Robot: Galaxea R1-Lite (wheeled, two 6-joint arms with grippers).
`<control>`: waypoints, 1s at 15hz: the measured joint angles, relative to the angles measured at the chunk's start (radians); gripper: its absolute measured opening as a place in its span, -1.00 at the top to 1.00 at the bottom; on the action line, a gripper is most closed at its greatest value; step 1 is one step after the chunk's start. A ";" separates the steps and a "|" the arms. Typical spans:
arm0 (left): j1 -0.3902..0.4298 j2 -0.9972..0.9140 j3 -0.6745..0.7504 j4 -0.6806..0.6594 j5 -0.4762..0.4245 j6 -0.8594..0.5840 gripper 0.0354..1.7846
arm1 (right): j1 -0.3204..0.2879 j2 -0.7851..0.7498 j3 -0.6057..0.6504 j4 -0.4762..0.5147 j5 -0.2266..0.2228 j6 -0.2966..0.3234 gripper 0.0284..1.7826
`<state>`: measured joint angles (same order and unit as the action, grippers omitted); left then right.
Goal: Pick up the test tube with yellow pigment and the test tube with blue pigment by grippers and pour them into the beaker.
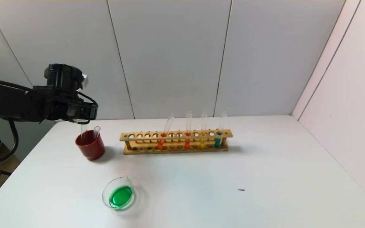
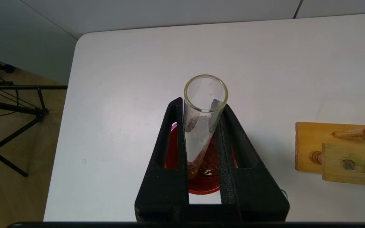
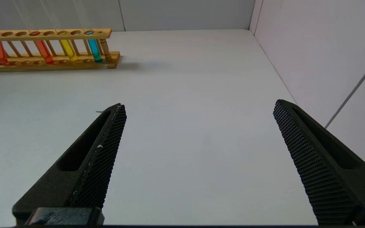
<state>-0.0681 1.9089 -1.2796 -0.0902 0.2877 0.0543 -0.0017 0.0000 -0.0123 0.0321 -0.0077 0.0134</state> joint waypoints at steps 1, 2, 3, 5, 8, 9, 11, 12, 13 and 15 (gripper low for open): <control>0.003 -0.003 0.005 -0.013 -0.001 -0.001 0.64 | 0.000 0.000 0.000 0.000 0.000 0.000 -0.91; 0.006 -0.005 0.011 -0.027 -0.003 -0.001 0.57 | 0.000 0.000 0.000 0.000 0.000 0.000 -0.91; 0.009 -0.008 0.015 -0.035 -0.003 0.000 0.48 | 0.000 0.000 0.000 0.000 0.000 0.000 -0.91; 0.013 -0.014 0.020 -0.036 -0.003 0.000 0.17 | 0.000 0.000 0.000 0.000 0.000 0.000 -0.91; 0.016 -0.030 0.030 -0.036 -0.003 0.000 -0.43 | 0.000 0.000 0.000 0.000 0.000 0.000 -0.91; 0.016 -0.040 0.039 -0.036 -0.003 0.000 -0.58 | 0.000 0.000 0.000 0.000 0.000 0.000 -0.91; 0.015 -0.072 0.059 -0.036 -0.003 0.004 -0.82 | 0.000 0.000 0.000 0.000 0.000 0.000 -0.91; 0.015 -0.090 0.067 -0.036 -0.003 0.004 -0.89 | 0.000 0.000 0.000 0.000 0.000 0.000 -0.91; 0.015 -0.113 0.076 -0.037 -0.003 0.003 -0.94 | 0.000 0.000 0.000 0.000 0.000 0.000 -0.91; 0.013 -0.173 0.108 -0.035 -0.003 0.008 -0.96 | 0.000 0.000 0.000 0.000 0.000 0.000 -0.91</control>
<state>-0.0551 1.7362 -1.1719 -0.1255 0.2843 0.0623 -0.0017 0.0000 -0.0123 0.0321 -0.0077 0.0134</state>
